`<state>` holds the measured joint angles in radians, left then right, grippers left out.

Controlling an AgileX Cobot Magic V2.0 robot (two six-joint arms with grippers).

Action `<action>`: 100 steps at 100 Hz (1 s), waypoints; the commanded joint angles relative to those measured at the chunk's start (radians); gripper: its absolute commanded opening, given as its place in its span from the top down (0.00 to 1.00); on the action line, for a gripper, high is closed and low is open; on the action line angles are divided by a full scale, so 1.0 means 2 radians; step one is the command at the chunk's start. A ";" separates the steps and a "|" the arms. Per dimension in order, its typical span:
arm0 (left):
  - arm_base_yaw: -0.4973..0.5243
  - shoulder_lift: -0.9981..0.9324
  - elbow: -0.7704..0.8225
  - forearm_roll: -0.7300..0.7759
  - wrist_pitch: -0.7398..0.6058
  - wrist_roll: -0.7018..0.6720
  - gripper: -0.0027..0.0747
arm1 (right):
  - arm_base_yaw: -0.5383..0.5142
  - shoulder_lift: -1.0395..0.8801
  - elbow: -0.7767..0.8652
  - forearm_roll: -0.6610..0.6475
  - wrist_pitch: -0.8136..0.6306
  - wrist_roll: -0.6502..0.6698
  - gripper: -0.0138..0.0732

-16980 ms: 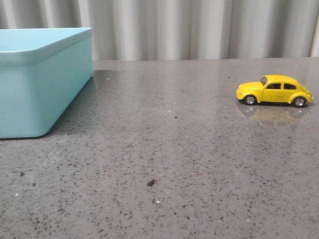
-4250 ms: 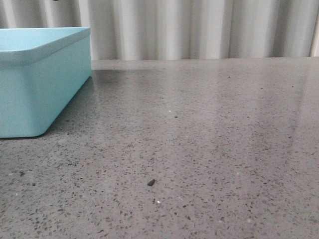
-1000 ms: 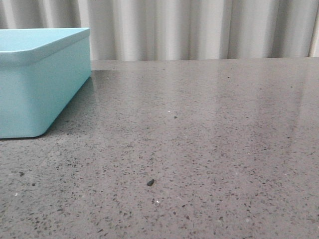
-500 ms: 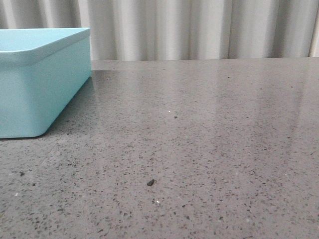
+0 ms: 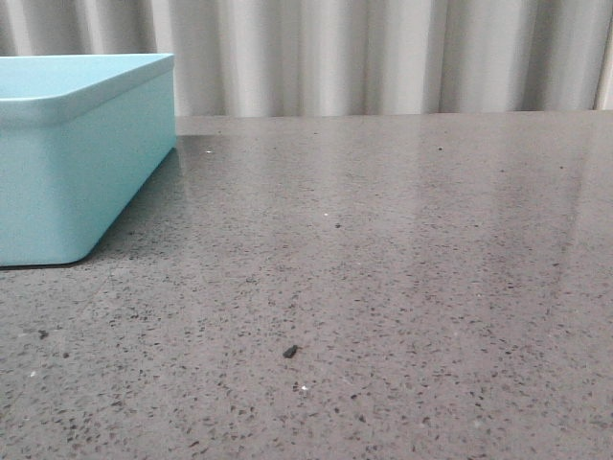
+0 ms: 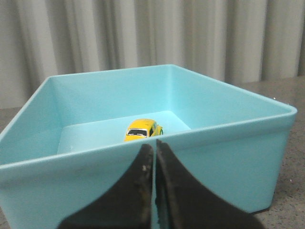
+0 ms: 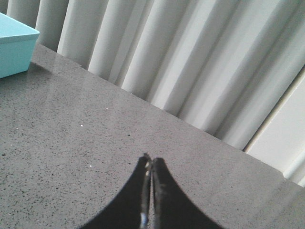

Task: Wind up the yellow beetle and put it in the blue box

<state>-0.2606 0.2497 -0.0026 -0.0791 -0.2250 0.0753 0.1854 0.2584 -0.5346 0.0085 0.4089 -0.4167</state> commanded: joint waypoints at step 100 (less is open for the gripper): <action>0.070 -0.096 0.014 0.006 0.226 -0.005 0.99 | 0.001 0.003 -0.013 0.002 -0.016 -0.002 0.89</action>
<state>-0.1215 0.0471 -0.0026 -0.0686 0.2811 0.0733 0.1854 0.2584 -0.5346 0.0103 0.4526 -0.4167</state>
